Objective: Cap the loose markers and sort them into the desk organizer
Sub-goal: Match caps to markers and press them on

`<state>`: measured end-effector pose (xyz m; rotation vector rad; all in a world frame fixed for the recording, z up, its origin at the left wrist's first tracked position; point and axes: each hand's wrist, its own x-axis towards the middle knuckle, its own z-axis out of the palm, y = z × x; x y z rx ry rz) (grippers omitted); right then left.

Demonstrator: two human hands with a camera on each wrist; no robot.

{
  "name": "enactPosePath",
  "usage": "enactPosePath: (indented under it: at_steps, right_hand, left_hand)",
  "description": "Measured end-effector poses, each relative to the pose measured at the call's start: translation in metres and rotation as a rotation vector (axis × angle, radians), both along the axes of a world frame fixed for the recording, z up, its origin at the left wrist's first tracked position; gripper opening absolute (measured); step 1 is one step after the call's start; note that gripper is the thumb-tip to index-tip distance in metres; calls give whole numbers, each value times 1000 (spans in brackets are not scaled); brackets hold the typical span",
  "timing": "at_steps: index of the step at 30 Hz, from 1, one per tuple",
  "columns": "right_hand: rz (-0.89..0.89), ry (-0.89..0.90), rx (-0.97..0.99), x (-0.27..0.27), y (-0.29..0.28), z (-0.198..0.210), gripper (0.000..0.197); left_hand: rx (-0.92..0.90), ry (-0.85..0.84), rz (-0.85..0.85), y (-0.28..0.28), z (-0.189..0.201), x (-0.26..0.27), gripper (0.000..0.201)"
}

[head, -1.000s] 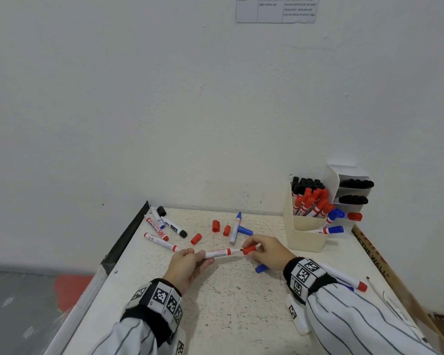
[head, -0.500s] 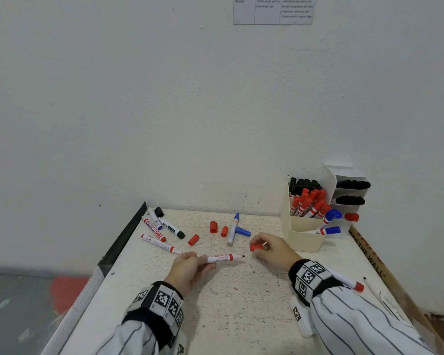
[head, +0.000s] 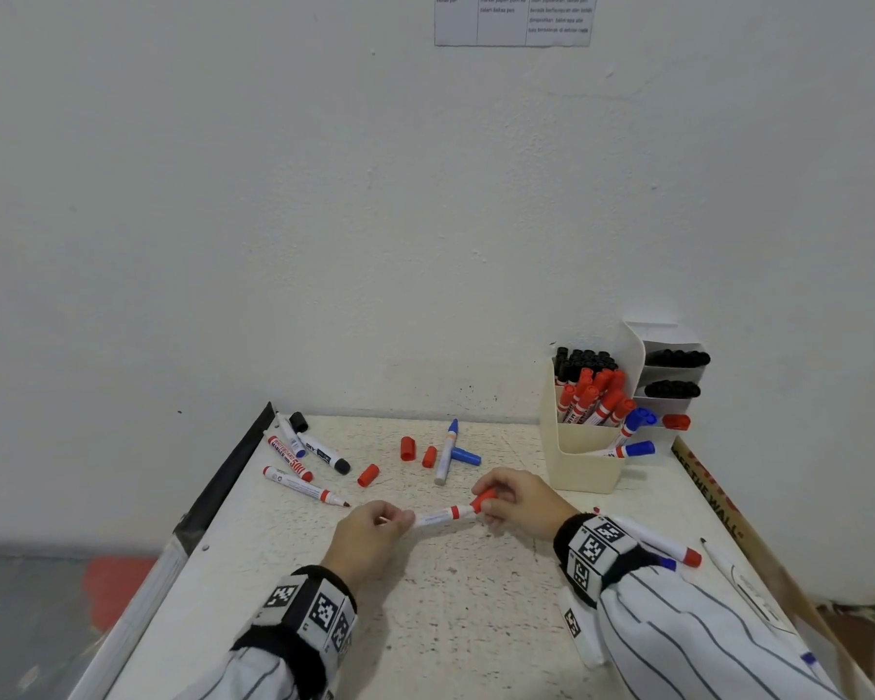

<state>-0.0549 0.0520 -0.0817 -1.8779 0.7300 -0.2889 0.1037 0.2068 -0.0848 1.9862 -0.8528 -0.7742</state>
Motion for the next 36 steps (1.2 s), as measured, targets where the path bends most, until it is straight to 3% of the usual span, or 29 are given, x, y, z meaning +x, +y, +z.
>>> enactPosePath:
  at_steps: [7,12,14,17,19,23,26,29,34,36]
  right_hand:
    - [-30,-8,51,12,18,0,5]
    - [-71,177,-142,20,25,6,40]
    - [-131,189,-185,22,27,6,44]
    - [-140,223,-214,22,26,8,45]
    - [-128,193,-230,17,23,10,46]
    - [-116,59,-237,7,19,15,42]
    - [-164,-39,-204,1,15,14,41]
    - [-130,-74,-237,-7,12,20,40]
    - [-75,-70,-351,-19,-3,42,36]
    - [-81,-66,-367,-27,-15,53,29]
  left_hand:
    - [84,-178,-202,3,-1,6,23]
    - [54,-397,-221,4,7,3,21]
    - [15,-494,-228,5,15,-4,17]
    - [55,-587,-271,3,23,-10,27]
    - [48,-484,-315,-2,26,-11,29]
    - [27,-19,-327,-9,35,-14,37]
    - [82,216,-348,-11,41,-19,40]
    - [82,232,-358,-17,42,-26,41]
    - [-70,146,-331,-30,36,-42,36]
    - [-34,76,-372,-38,31,-49,46]
